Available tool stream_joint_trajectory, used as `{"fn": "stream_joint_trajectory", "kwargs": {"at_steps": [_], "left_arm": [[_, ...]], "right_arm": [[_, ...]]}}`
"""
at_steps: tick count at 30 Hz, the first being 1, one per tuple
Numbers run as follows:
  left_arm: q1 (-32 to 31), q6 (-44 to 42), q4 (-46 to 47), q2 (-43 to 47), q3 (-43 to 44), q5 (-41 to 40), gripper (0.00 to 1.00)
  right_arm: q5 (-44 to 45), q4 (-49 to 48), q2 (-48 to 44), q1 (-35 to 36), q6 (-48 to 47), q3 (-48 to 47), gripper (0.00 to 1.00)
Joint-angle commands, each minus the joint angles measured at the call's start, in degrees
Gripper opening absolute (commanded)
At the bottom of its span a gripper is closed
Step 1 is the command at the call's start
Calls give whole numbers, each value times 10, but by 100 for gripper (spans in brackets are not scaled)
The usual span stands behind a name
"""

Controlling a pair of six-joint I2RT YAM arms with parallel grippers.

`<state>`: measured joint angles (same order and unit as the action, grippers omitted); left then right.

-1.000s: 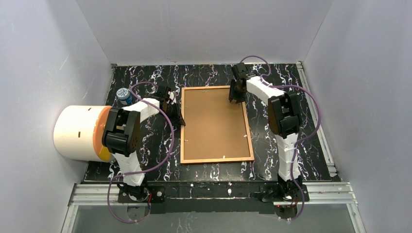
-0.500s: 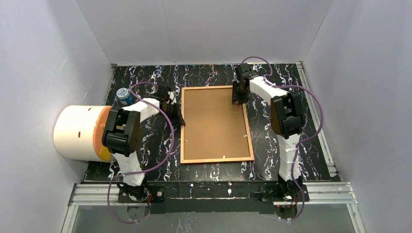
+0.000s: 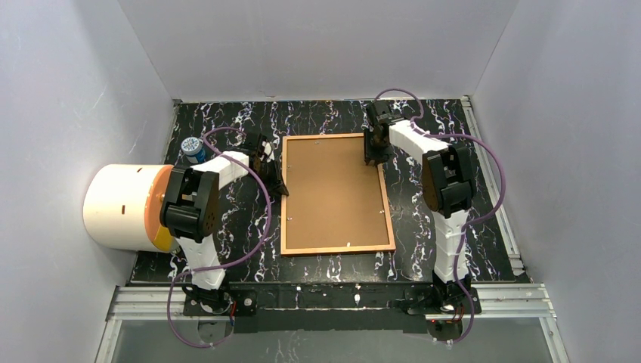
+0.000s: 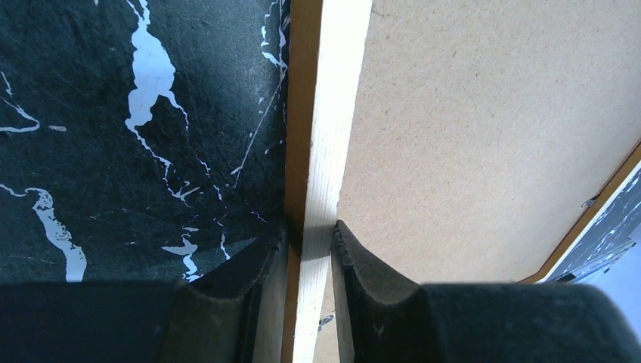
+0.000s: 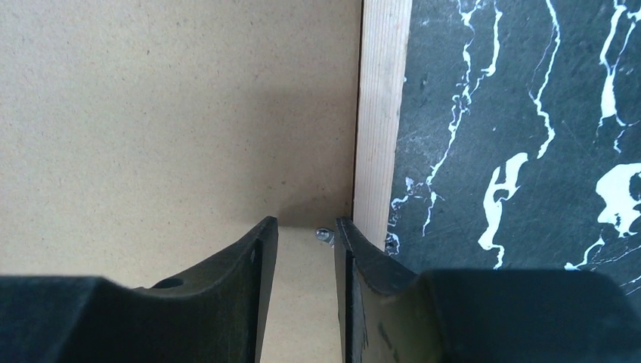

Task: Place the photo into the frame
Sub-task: Install the photo frame at the center of the board.

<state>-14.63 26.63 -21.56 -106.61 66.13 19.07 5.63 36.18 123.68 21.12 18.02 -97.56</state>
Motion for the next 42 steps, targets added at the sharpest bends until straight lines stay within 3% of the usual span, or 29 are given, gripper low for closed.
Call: {"fn": "stream_joint_trajectory", "kwargs": {"at_steps": [1,5,11,14,20,26,33,42], "left_arm": [[2,1,-25,-19,5,-23,12],[5,-8,-27,-12,27,-15,19],[13,-19,-35,-2,84,-22,42],[15,-21,-38,3,95,-31,46],[20,-17,-43,3,99,-49,52],[34,-4,-37,-46,167,-62,62],[39,34,4,-117,225,-48,61],[39,30,6,-167,249,-15,35]], "right_arm": [[-1,47,-12,-13,-3,23,43],[-2,36,-24,-13,28,-17,47],[-28,-6,-37,-13,66,-67,52],[-52,9,-26,-13,64,-85,52],[-114,-2,-48,-13,64,-9,52],[-218,-71,-42,-12,117,17,52],[-263,-188,-1,12,252,26,52],[-229,-248,76,54,329,-30,49]]}}
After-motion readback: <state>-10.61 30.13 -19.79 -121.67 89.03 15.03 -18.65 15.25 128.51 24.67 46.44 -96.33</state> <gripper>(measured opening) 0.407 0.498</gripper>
